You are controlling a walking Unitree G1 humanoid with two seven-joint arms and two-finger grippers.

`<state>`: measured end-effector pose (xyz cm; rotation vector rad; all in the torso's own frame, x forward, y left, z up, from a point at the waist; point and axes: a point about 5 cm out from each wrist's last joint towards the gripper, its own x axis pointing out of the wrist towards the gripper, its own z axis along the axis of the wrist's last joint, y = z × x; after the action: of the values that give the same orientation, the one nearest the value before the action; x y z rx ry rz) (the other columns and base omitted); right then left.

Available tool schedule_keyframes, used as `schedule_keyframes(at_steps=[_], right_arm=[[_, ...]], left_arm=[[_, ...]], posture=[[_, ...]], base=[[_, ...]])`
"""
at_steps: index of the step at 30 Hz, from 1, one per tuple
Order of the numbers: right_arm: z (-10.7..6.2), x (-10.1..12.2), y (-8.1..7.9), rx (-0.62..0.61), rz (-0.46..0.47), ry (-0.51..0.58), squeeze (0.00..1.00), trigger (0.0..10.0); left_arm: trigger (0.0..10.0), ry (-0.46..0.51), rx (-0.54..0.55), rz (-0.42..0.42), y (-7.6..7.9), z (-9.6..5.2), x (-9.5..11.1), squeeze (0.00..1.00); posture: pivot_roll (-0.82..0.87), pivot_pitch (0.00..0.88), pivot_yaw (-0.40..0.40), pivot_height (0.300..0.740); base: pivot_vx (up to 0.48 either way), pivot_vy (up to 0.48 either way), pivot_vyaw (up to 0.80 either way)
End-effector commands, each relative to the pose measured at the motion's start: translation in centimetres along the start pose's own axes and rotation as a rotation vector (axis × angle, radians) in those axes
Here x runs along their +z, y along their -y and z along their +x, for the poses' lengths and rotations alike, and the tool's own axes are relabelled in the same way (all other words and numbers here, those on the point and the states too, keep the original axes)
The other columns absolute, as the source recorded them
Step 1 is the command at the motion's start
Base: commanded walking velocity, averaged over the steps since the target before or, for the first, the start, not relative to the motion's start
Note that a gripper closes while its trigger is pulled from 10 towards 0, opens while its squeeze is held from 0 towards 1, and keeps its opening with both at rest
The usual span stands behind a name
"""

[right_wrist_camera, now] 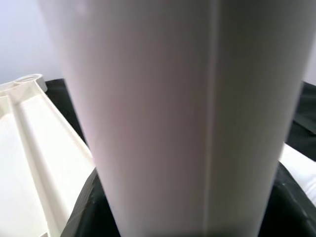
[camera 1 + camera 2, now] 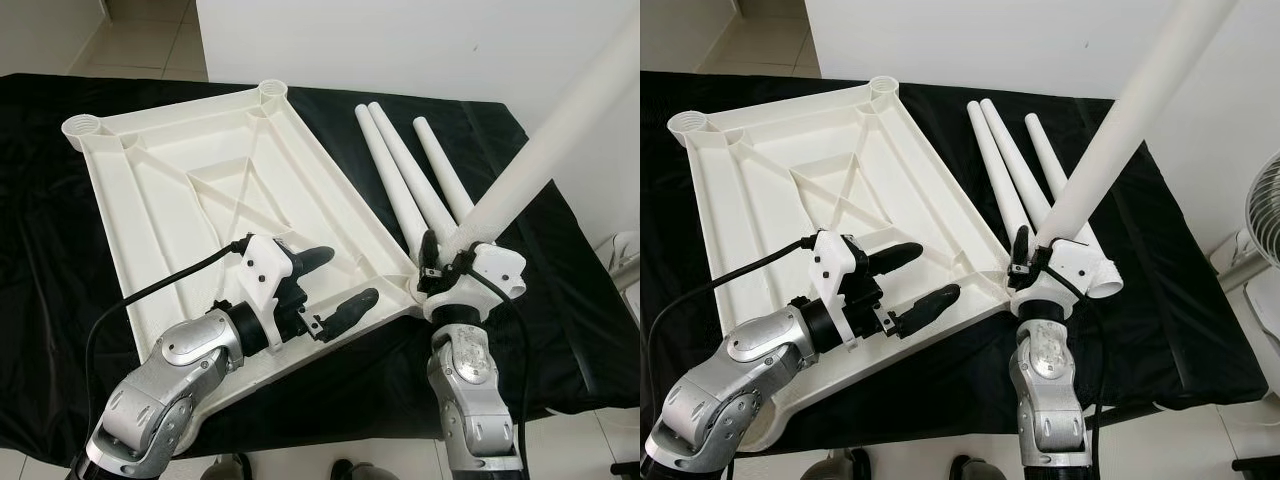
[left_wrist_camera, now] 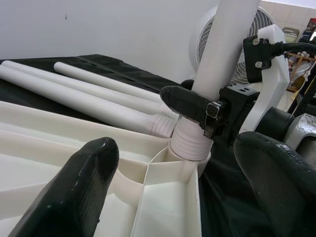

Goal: Building children table

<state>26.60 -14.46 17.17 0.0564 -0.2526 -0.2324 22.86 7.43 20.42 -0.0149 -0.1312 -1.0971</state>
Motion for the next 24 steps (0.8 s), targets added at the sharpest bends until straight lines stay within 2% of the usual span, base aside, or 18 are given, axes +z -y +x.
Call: schedule_keyframes(at_steps=[1, 3, 4, 5, 6, 7, 17, 24], right_arm=[[-0.7, -2.2, 0.9, -0.073, -0.038, -0.118, 0.00, 10.0], [-0.7, -2.2, 0.8, -0.065, -0.040, -0.115, 0.00, 10.0], [-0.6, -2.1, 0.8, -0.049, -0.034, -0.106, 0.19, 10.0], [-0.6, -2.1, 0.8, -0.049, -0.034, -0.106, 0.19, 10.0], [-0.6, -2.0, 0.9, -0.037, -0.032, -0.098, 0.48, 10.0], [-0.5, -1.8, 0.9, -0.017, -0.021, -0.088, 1.00, 10.0], [0.6, -0.8, 1.4, 0.115, -0.010, -0.027, 1.00, 10.0], [1.2, -0.4, 1.6, 0.199, 0.008, -0.030, 1.00, 10.0]], left_arm=[[10.0, -0.002, -0.010, -0.004, 0.5, 0.1, 0.0, 0.00], [10.0, -0.001, -0.013, -0.007, 0.5, 0.1, 0.0, 0.00], [10.0, -0.001, -0.014, -0.007, 0.5, 0.1, 0.0, 0.00], [10.0, -0.001, -0.014, -0.007, 0.5, 0.1, 0.0, 0.00], [10.0, -0.001, -0.013, -0.007, 0.5, 0.1, 0.0, 0.00], [10.0, -0.001, -0.014, -0.006, 0.5, 0.1, 0.0, 0.00], [10.0, 0.001, -0.017, -0.010, 0.5, 0.3, -0.1, 0.00], [10.0, -0.014, -0.035, -0.022, 0.8, 0.3, -0.4, 0.00]], posture=[[0.03, 0.178, -0.049, 0.740], [0.03, 0.178, -0.049, 0.740], [0.02, 0.182, -0.050, 0.740], [0.02, 0.182, -0.050, 0.740], [0.02, 0.182, -0.050, 0.740], [0.02, 0.182, -0.049, 0.740], [0.01, 0.181, -0.048, 0.740], [0.01, 0.180, -0.048, 0.740]], base=[[0.000, 0.000, 0.00], [0.000, 0.000, 0.00], [0.000, 0.000, 0.00], [0.000, 0.000, 0.00], [0.000, 0.000, 0.00], [0.000, 0.000, 0.00], [0.000, 0.000, 0.00], [0.000, 0.000, 0.00]])
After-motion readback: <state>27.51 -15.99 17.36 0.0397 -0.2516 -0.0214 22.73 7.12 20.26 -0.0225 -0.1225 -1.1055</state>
